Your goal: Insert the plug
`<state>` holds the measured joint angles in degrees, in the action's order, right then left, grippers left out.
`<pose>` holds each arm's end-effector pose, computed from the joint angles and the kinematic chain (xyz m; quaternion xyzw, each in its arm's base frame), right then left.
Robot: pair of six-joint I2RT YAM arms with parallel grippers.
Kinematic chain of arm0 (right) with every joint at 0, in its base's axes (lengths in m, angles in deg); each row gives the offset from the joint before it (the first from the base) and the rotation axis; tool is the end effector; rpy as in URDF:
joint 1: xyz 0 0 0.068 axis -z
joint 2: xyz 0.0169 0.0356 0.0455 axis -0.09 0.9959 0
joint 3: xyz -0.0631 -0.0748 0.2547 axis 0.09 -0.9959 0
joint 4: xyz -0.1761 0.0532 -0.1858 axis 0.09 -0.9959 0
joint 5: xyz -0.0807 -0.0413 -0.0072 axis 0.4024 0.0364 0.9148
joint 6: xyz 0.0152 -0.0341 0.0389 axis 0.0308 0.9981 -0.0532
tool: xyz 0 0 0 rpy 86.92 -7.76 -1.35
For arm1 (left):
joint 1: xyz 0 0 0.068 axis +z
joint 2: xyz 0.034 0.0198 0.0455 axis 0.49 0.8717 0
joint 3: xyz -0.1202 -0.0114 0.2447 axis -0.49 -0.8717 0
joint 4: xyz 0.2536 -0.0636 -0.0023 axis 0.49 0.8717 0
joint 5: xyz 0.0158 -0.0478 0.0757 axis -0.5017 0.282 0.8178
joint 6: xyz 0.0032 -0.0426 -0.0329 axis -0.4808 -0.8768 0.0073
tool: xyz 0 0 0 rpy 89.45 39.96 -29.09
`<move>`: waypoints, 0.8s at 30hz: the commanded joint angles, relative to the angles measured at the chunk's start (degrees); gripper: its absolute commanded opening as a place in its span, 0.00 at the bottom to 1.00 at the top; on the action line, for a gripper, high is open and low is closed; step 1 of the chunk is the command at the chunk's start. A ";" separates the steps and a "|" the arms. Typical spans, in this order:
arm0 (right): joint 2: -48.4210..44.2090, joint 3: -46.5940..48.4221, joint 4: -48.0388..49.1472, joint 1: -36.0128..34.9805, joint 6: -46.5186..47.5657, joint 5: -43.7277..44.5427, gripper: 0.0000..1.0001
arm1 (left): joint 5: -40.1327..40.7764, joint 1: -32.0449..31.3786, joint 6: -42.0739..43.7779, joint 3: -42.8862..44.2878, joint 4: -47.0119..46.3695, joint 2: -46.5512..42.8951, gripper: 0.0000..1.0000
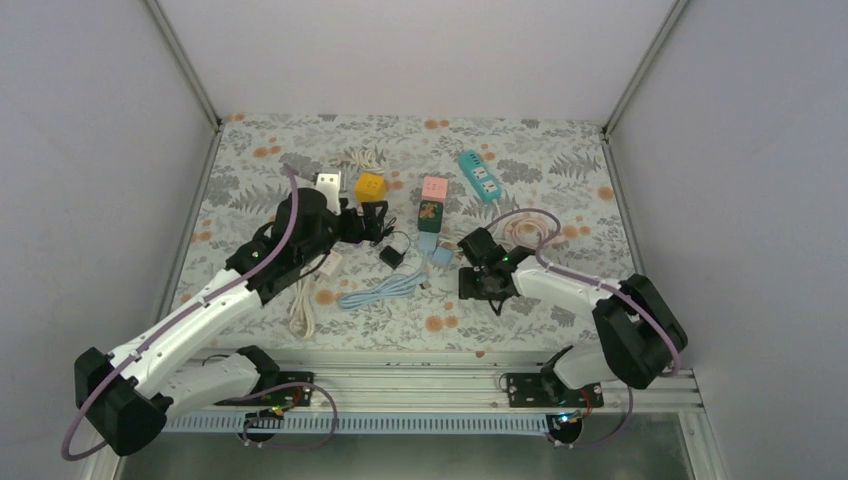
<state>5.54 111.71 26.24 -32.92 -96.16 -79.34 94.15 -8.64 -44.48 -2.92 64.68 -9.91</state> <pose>0.1872 0.1443 0.1578 0.0000 0.9865 0.0780 0.1438 0.1845 -0.1403 0.3239 0.0373 0.8305 -0.2789 0.4807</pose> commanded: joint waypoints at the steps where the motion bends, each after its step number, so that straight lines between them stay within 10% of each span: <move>1: 3.43 2.59 -3.88 -1.10 -1.63 7.63 0.59 | -0.39 0.42 -0.92 0.40 -0.80 0.92 1.00; 15: -2.33 3.50 -0.79 -2.84 -3.55 8.00 0.40 | 0.03 0.54 -1.95 -3.12 -2.35 1.14 1.00; 24: -16.09 2.79 9.67 2.79 -3.76 -6.40 0.42 | -4.74 0.38 1.83 -10.32 -12.11 -1.33 1.00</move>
<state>-4.89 114.88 28.32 -33.10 -98.11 -77.68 92.76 -8.31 -45.45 -10.00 60.48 -8.95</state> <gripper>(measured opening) 0.467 0.999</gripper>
